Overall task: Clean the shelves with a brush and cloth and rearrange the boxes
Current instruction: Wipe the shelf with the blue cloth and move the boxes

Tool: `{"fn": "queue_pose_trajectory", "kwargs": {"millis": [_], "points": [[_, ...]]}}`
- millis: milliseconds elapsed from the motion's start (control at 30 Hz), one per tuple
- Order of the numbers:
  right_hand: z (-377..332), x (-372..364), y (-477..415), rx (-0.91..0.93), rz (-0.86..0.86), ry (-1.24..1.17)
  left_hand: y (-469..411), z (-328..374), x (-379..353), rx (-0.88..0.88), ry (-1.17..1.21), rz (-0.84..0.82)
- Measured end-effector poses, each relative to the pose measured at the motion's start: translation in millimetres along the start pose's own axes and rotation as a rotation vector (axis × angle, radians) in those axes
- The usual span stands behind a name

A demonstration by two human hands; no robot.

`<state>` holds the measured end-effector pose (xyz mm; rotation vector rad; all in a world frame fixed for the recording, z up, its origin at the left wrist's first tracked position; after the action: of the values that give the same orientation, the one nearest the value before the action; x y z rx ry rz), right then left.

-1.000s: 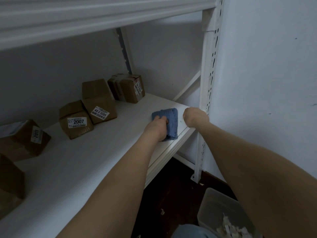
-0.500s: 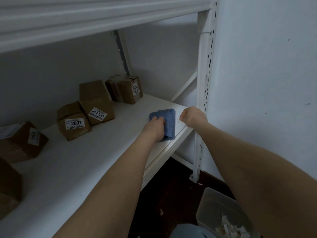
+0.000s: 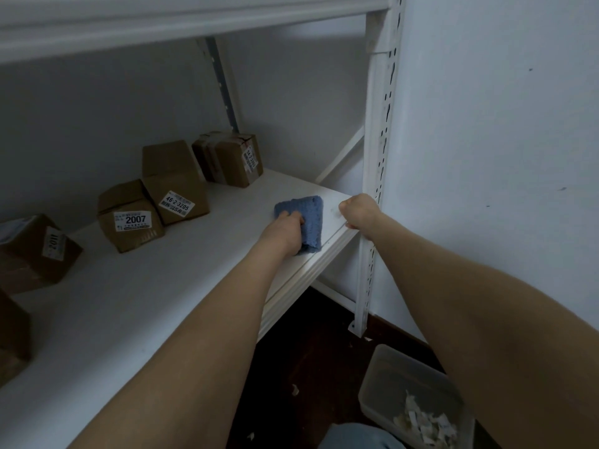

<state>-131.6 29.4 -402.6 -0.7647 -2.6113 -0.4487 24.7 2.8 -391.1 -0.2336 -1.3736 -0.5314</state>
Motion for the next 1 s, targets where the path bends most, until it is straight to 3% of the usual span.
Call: {"fn": "queue_pose_trajectory", "kwargs": {"millis": [200, 300, 400, 533, 633, 800, 1000], "points": [[14.0, 8.0, 18.4, -0.116, -0.002, -0.483, 8.5, -6.2, -4.6, -0.031, -0.025, -0.007], [29.7, 19.1, 33.3, -0.169, 0.042, -0.606, 20.1, -6.4, -3.6, -0.060, -0.049, 0.034], [46.3, 28.5, 47.6, -0.197, 0.047, -0.626, 34.4, 3.5, -6.5, -0.123, 0.027, 0.198], [81.5, 38.7, 67.6, -0.222, 0.049, -0.595, 57.2, 50.5, -29.6, -0.337, 0.076, 0.434], [129.8, 44.9, 82.4, -0.264, -0.010, -0.462, 77.0, 87.6, -67.4, -0.404, 0.166, 0.315], [204.6, 53.3, 90.0, -0.322, 0.011, -0.529, 83.5, 101.4, -134.0, -0.230, 0.131, -0.122], [266.7, 13.2, 90.3, -0.504, 0.006, -0.522, 76.9, 86.5, -209.3, 0.030, 0.402, -0.280]]}}
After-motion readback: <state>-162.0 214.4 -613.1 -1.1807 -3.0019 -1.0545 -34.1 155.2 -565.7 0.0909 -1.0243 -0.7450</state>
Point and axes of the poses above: each hand's wrist, its own y-axis away from the middle knuckle, its own x-axis out of the back of the hand, z = x × y, the point moved 1 cm from there along -y, towards the middle knuckle, and after that the axes turned 1 degree about -y, right-handed, at the moved point
